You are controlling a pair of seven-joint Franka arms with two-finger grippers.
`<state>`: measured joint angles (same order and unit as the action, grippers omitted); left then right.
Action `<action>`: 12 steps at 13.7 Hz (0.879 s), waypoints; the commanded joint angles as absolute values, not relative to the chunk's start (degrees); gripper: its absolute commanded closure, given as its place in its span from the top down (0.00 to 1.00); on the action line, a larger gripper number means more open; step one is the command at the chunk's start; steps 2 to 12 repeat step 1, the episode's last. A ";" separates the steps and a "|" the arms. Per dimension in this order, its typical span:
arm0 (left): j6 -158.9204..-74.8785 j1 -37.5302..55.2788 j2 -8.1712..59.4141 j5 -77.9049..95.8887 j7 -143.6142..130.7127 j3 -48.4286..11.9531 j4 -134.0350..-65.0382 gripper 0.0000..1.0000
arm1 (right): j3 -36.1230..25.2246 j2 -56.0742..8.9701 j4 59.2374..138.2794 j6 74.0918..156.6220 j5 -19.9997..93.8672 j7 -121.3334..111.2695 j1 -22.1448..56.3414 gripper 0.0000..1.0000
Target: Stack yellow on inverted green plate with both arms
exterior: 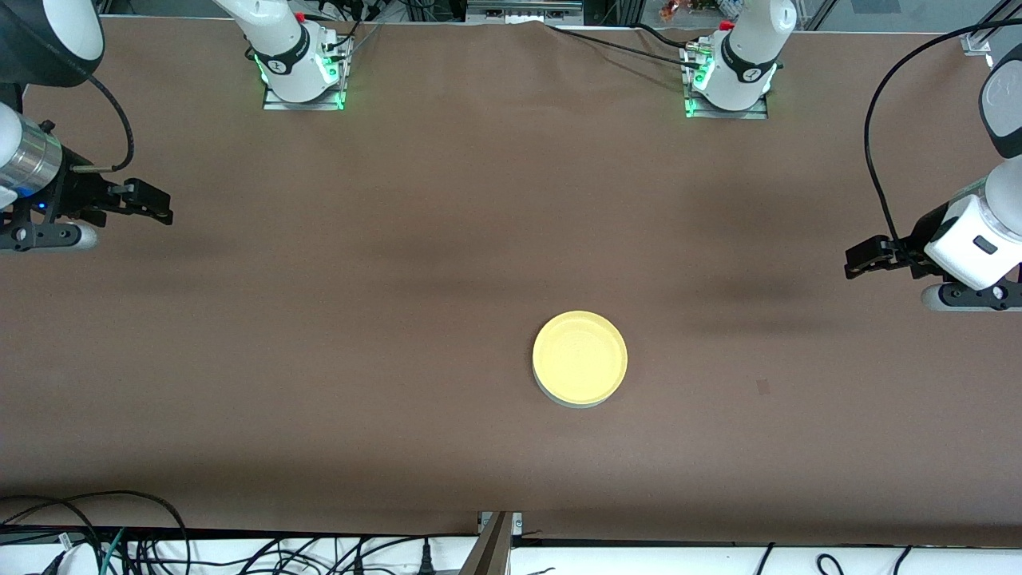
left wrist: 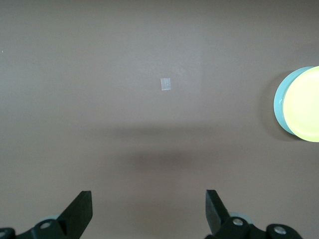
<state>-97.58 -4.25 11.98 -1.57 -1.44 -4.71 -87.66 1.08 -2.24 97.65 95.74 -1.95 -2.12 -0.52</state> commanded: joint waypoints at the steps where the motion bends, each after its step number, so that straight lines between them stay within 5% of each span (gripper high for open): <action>1: -96.50 -4.22 13.01 -2.46 -0.44 -4.83 -85.61 1.00 | 2.46 0.35 99.85 94.84 -2.46 -1.41 -1.93 1.00; 12: -96.50 -4.22 13.01 -2.46 -0.44 -4.83 -85.61 1.00 | 2.46 0.35 99.85 94.84 -2.46 -1.41 -1.93 1.00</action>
